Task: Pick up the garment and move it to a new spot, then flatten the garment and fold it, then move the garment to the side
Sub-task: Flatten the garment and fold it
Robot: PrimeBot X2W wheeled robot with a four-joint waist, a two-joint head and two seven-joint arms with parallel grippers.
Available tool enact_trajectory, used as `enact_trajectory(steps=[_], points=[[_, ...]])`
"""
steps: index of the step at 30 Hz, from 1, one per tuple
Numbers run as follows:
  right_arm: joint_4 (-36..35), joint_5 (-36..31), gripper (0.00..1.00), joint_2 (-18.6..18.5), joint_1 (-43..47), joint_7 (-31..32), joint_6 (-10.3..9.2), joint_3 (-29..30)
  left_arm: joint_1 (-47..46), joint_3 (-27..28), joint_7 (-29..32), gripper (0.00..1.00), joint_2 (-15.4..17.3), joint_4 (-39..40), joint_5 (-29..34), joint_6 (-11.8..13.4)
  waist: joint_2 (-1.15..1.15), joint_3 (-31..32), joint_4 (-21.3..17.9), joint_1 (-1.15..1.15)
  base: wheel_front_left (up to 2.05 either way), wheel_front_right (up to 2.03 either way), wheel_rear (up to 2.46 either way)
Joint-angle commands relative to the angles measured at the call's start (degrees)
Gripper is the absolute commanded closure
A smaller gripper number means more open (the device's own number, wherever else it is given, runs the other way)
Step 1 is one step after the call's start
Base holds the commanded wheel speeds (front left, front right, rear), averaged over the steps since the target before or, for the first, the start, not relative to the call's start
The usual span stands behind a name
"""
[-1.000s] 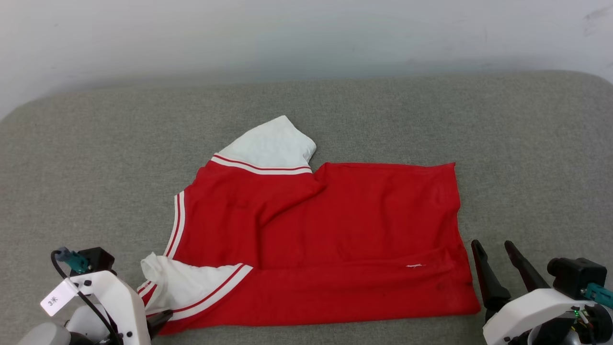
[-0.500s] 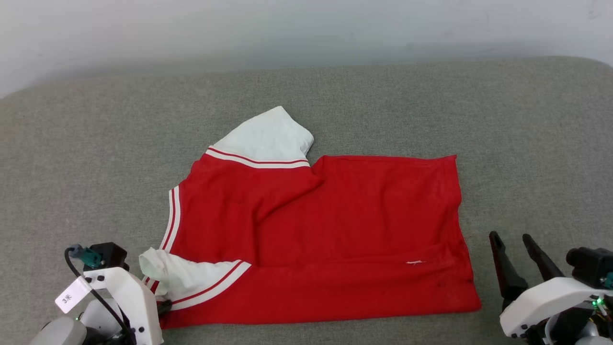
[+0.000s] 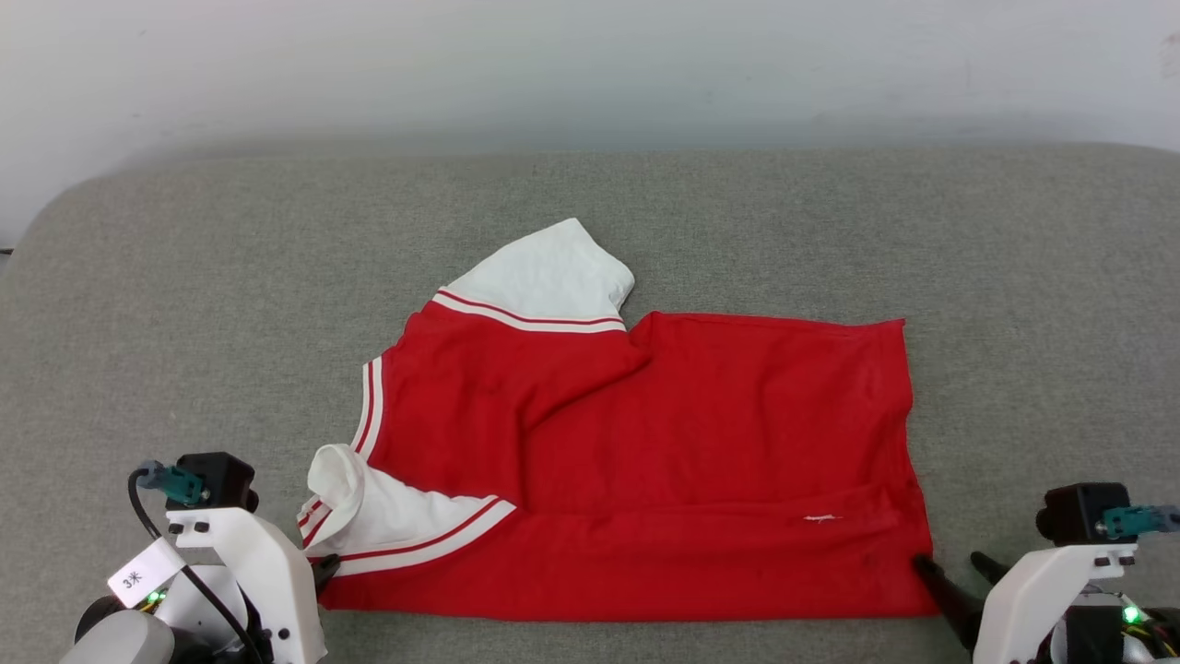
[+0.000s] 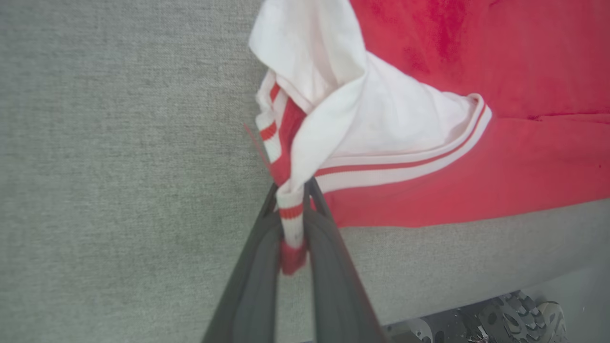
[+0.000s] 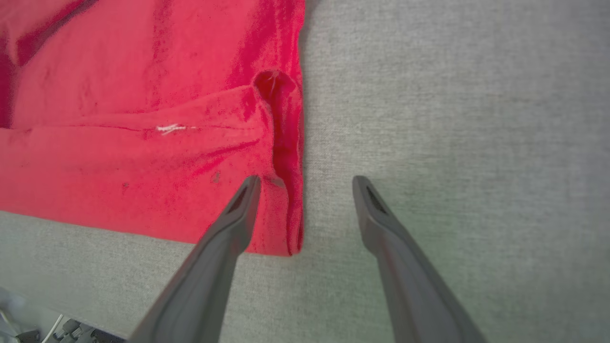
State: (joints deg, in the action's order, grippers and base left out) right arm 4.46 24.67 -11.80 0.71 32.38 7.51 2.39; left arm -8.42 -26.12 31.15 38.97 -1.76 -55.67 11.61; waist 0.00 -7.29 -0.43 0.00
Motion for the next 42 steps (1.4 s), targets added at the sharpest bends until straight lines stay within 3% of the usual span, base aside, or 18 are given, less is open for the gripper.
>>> enact_trajectory(steps=[1, 11, 12, 13, 14, 27, 36, 42], points=[[-0.18, 0.36, 0.0, -0.02, 0.63, 1.23, -0.05, -0.75, 0.44, -0.17, -0.2, 1.0, -0.06, 0.68, 0.29, 0.24, 0.0, -0.5, 0.57, 0.0, 0.0, 0.0, 0.0], [6.38, 2.89, 0.0, -0.02, -0.79, 6.42, -0.03, -6.28, -0.05, -0.73, -1.03, 1.0, -1.22, 1.87, 0.34, -0.03, 0.0, -3.75, 2.06, 0.0, 0.0, 0.0, 0.0], [7.01, 3.43, 0.09, -0.23, -0.7, 6.82, -0.03, -6.74, -0.09, -0.78, -1.08, 1.0, -1.35, 1.66, 0.28, -0.23, 0.0, -3.82, 2.15, 0.0, 0.0, 0.0, 0.0], [7.55, 3.86, 0.6, -0.4, -0.56, 7.4, -0.03, -7.18, -0.16, -0.87, -1.16, 1.0, -1.54, 1.52, 0.27, -0.36, 0.0, -3.85, 2.26, 0.0, 0.0, 0.0, 0.0], [7.71, 4.27, 1.0, -0.59, -0.44, 7.66, -0.03, -7.45, -0.22, -0.93, -1.37, 1.0, -1.7, 1.31, 0.27, -0.45, 0.0, -3.84, 2.35, 0.0, 0.0, 0.0, 0.0], [-0.44, 5.5, 1.0, -3.86, 3.39, 7.74, -0.05, -5.33, 5.2, -0.4, -3.57, 1.0, -0.43, 3.74, 0.53, 1.43, 0.0, 2.84, 1.96, 0.0, 0.0, 0.0, 0.0], [-4.92, 4.72, 1.0, -2.39, 12.14, 11.09, -0.05, -3.18, 13.78, 0.52, -2.8, 1.0, 1.52, 7.47, -1.86, 5.18, 0.0, 7.82, 1.74, 0.0, 0.0, 0.0, 0.0], [-4.07, 4.69, 0.98, -0.11, 14.59, 11.15, -0.05, -1.62, 16.23, -0.08, -3.33, 1.0, -0.21, 5.78, -3.47, 4.66, 0.0, 8.0, 1.44, 0.0, 0.0, 0.0, 0.0]])
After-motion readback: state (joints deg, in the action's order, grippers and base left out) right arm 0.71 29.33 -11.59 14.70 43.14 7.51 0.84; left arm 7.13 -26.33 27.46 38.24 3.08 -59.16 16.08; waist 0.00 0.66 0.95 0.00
